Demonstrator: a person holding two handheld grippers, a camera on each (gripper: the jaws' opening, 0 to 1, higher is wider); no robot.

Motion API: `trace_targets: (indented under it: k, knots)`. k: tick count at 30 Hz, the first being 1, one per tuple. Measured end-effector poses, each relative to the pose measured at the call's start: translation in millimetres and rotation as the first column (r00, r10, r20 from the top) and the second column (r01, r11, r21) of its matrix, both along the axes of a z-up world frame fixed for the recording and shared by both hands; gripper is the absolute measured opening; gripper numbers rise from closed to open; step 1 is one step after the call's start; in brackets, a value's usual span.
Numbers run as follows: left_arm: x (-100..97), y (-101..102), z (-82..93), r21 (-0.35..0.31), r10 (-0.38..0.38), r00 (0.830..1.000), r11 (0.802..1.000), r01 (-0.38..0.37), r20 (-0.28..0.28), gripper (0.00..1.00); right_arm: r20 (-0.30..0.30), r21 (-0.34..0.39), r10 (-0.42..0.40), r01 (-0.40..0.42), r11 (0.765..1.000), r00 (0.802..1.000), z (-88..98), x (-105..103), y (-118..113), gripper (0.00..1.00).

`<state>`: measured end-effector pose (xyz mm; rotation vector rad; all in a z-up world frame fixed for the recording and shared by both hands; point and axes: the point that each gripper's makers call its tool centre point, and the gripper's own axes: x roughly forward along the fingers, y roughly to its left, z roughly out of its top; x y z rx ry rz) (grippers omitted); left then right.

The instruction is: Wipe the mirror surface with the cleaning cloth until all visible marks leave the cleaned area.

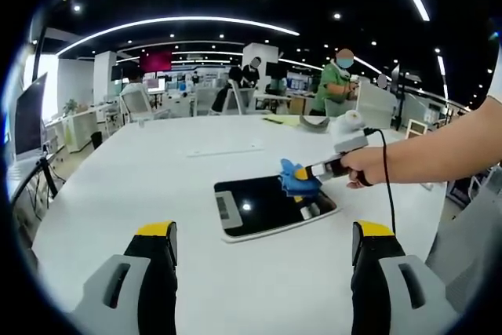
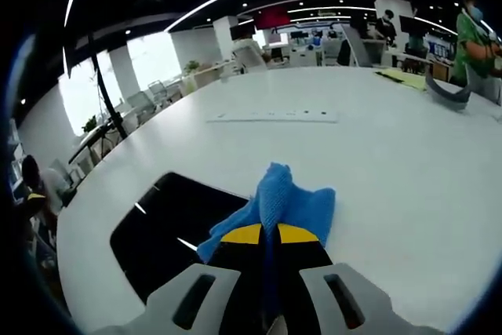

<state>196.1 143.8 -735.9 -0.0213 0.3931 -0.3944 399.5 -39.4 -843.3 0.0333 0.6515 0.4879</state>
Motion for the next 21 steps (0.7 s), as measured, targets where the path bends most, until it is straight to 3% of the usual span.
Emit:
trace_targets:
  k: [21]
  knots:
    - [-1.5, -3.3, 4.4, 0.0, -0.01, 1.0, 1.0, 0.01, 0.011, 0.93, -0.009, -0.018, 0.024, -0.024, 1.0, 1.0, -2.9, -6.3, -5.6, 0.01]
